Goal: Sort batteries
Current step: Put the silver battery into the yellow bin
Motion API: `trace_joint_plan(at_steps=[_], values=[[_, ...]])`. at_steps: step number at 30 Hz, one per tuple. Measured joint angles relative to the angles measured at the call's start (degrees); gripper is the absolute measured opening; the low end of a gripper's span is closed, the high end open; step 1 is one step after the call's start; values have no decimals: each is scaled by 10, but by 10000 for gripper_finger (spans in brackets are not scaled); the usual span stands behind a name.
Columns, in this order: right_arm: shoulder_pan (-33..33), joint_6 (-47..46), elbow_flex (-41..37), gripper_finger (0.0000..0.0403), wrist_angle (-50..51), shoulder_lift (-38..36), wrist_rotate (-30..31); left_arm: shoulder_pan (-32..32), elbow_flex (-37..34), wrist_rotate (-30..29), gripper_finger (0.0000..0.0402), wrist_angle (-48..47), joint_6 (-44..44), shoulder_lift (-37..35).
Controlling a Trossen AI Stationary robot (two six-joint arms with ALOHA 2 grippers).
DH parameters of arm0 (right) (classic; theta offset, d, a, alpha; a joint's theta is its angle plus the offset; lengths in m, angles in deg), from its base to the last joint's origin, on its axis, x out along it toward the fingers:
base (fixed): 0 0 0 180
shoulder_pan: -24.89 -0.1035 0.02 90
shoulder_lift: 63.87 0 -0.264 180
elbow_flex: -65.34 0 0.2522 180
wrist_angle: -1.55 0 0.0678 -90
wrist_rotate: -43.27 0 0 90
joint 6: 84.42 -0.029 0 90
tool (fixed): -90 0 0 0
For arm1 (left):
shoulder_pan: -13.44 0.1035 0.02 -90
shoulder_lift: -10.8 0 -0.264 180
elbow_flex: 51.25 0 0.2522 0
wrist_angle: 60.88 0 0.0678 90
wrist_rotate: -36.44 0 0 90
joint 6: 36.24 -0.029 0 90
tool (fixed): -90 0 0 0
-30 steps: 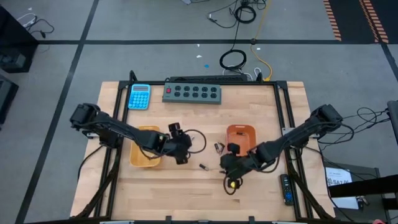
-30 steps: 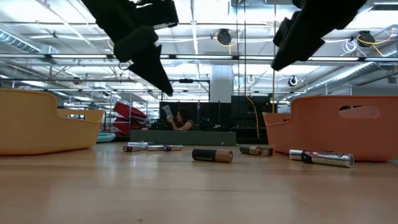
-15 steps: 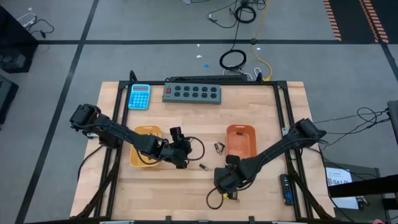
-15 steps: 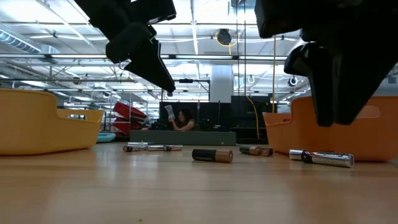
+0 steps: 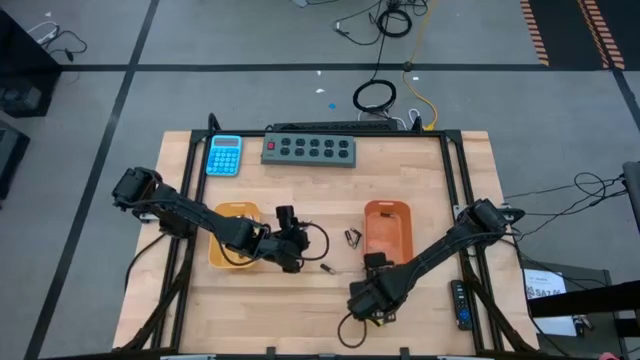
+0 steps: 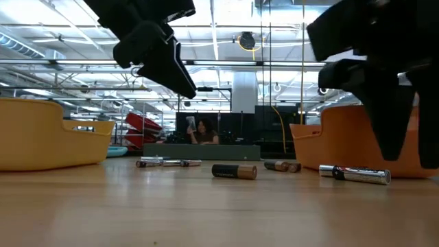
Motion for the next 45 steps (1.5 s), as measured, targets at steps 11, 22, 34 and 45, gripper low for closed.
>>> trace_joint_plan(at_steps=[11,22,34,45], values=[[40,-104,0,161,-9,7,-43,1,0,9,235,6,1,0],[58,-86,1,132,-19,22,-71,0,0,10,235,-4,14,0],[55,-33,15,132,40,31,-43,0,0,10,235,-7,18,0],[46,87,26,132,8,30,18,0,0,10,235,-15,19,0]])
